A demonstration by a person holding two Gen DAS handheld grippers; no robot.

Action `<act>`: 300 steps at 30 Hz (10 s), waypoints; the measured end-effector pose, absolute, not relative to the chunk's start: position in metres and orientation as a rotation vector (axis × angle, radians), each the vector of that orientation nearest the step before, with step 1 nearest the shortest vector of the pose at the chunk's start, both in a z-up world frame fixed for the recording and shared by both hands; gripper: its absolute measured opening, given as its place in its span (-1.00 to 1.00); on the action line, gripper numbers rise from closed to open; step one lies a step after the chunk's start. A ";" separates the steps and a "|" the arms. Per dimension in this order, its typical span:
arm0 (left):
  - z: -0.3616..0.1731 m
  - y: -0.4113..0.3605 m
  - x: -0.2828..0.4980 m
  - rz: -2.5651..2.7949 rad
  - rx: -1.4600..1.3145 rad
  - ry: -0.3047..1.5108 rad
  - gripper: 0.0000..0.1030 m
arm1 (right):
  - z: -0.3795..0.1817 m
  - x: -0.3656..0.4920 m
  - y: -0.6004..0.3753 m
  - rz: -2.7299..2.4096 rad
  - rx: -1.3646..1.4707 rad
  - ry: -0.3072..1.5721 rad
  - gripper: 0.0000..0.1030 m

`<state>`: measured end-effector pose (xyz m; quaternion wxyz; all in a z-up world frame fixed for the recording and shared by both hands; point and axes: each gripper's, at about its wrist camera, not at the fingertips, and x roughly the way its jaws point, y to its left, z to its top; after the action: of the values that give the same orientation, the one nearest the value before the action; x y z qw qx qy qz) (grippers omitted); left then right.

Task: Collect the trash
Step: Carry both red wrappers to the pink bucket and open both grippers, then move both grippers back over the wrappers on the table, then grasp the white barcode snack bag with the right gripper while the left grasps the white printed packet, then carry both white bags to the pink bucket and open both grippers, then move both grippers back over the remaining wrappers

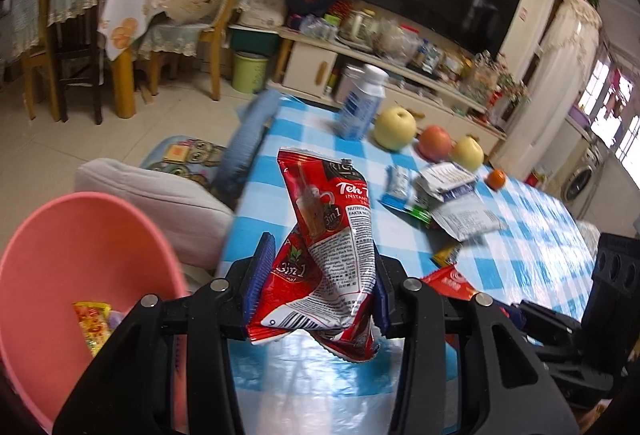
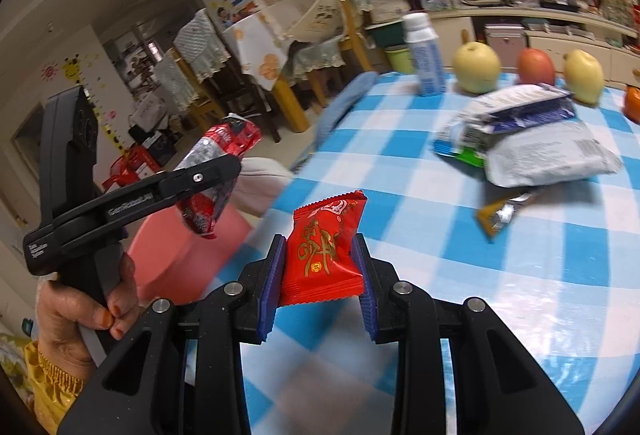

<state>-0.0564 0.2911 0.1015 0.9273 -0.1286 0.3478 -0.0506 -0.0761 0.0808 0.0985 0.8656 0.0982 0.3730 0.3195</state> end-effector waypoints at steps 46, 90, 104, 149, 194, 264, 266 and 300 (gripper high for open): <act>0.110 0.365 -0.075 0.147 -0.279 0.576 0.75 | 0.086 -0.122 0.145 0.616 -0.043 0.719 0.72; 0.096 0.202 -0.016 -0.016 -0.003 0.665 0.75 | 0.090 -0.094 -0.031 0.422 0.257 0.714 0.76; 0.083 0.153 -0.006 -0.071 0.125 0.702 0.75 | 0.055 -0.047 -0.104 0.416 0.648 0.802 0.76; 0.060 0.079 0.011 -0.303 0.248 0.755 0.75 | 0.057 -0.009 -0.216 0.349 0.569 0.838 -0.62; 0.040 0.025 0.114 -0.440 0.008 0.952 0.31 | 0.041 0.043 -0.176 0.353 0.546 0.802 -0.29; 0.124 0.365 -0.121 0.131 -0.520 0.443 0.31 | 0.161 -0.094 0.155 0.895 0.177 0.703 -0.68; 0.123 0.380 -0.126 0.174 -0.546 0.437 0.31 | 0.161 -0.095 0.178 0.919 0.151 0.710 -0.68; 0.114 0.388 -0.125 0.204 -0.505 0.375 0.86 | 0.073 -0.114 0.165 0.505 -0.244 0.892 0.84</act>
<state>-0.1250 0.3877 0.1141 0.9459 -0.2478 0.1840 0.1000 -0.1136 0.1649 0.0729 0.8644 -0.1162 0.4257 0.2411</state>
